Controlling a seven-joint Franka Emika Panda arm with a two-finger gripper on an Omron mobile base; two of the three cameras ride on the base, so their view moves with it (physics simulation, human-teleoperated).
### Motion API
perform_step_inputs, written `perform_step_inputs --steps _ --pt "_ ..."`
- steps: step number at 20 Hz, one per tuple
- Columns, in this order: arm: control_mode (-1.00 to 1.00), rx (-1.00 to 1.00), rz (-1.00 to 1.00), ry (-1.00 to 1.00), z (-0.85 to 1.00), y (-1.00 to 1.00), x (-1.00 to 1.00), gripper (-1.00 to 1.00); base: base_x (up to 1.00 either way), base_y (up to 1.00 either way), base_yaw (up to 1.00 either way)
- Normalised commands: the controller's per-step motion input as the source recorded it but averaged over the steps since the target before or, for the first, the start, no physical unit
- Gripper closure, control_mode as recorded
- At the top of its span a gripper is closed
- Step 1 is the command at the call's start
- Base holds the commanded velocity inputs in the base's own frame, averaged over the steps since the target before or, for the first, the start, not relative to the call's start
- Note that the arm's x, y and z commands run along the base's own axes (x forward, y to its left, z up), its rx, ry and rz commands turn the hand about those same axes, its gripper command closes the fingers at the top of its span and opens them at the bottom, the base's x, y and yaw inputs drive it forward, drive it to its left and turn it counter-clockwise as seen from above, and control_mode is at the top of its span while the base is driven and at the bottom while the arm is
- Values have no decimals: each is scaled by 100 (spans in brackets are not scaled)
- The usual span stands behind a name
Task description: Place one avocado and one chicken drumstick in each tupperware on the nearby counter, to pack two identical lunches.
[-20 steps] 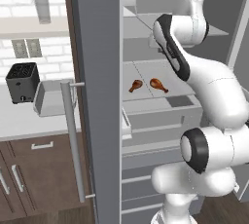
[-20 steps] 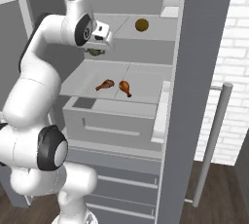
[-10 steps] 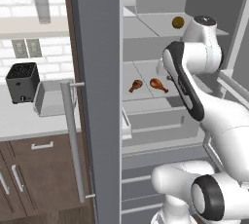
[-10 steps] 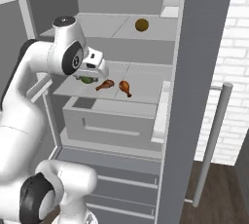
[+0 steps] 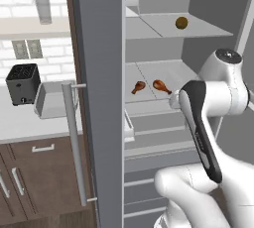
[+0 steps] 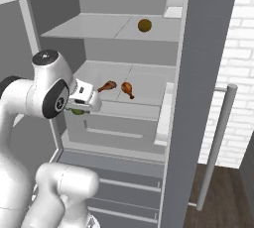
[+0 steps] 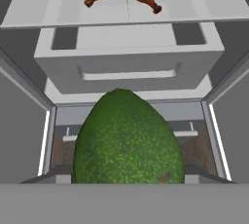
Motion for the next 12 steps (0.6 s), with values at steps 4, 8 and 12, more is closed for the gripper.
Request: perform_step_inputs --steps 4,8,12 --pt "-100 -3 0 0 -55 0 -57 100 0 0 0" --pt "-100 -1 0 0 -14 0 -6 100 0 0 0" --pt "-100 0 0 0 0 0 -1 100 0 0 0"
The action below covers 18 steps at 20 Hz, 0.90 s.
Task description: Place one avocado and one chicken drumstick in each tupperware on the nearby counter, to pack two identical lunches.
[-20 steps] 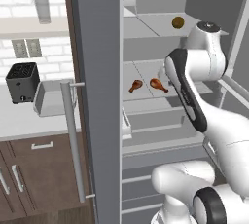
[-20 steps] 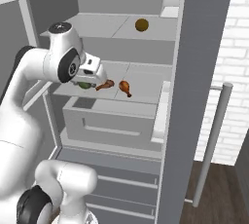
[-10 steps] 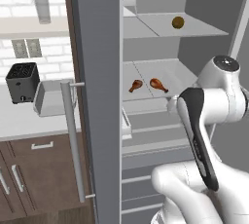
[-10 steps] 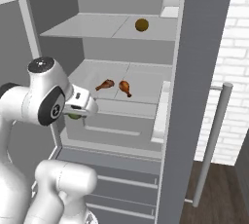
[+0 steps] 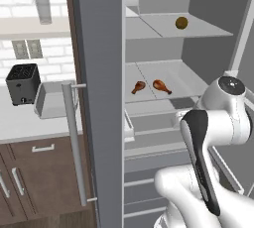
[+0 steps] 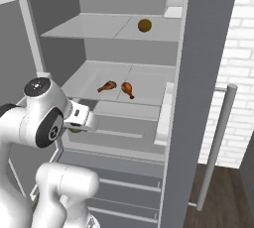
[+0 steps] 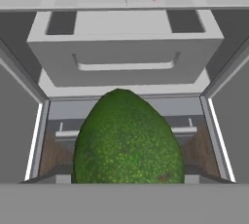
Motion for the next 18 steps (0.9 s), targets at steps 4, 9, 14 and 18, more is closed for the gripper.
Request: perform_step_inputs --steps 4,9,14,18 --pt "100 0 0 0 0 0 -21 100 -17 0 0" --pt "100 0 0 0 0 0 0 100 -92 18 3" --pt "100 0 0 0 0 0 0 100 -69 75 22" --pt "100 0 0 0 0 0 0 100 -61 100 18"
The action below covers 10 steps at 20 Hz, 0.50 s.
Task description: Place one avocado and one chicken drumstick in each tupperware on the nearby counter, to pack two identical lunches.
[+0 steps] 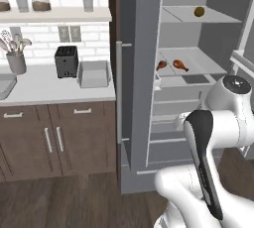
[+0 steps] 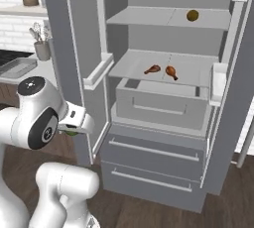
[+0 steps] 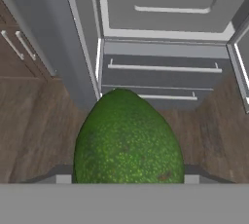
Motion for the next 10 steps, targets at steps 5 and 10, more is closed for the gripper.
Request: perform_step_inputs --steps 5,10 --pt "100 0 0 0 0 0 0 100 -15 100 4" --pt "100 0 0 0 0 0 0 100 24 100 -7"
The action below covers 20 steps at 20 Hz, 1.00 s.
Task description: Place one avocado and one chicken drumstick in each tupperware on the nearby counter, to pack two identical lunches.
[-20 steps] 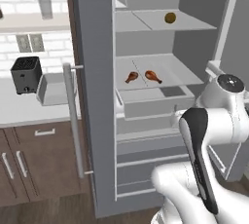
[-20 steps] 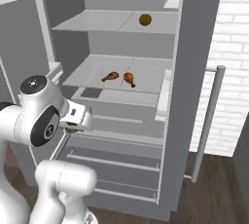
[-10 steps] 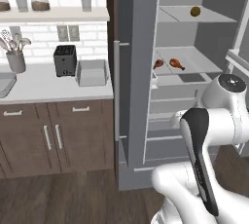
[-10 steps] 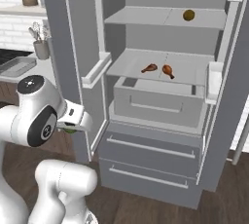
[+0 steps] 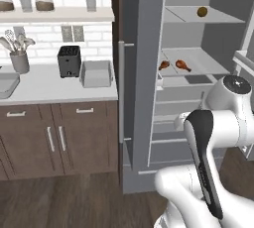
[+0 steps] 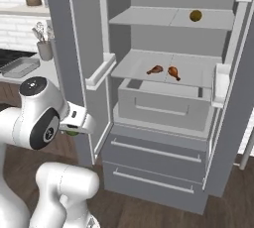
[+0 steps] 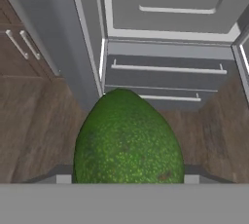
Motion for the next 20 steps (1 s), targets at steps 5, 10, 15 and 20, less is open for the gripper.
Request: perform_step_inputs --steps 5,10,15,20 --pt "100 0 0 0 0 0 0 100 16 97 -8" --pt "100 0 0 0 0 0 0 100 31 73 19" --pt "100 0 0 0 0 0 0 100 -1 89 65" --pt "100 0 0 0 0 0 0 100 0 100 67"
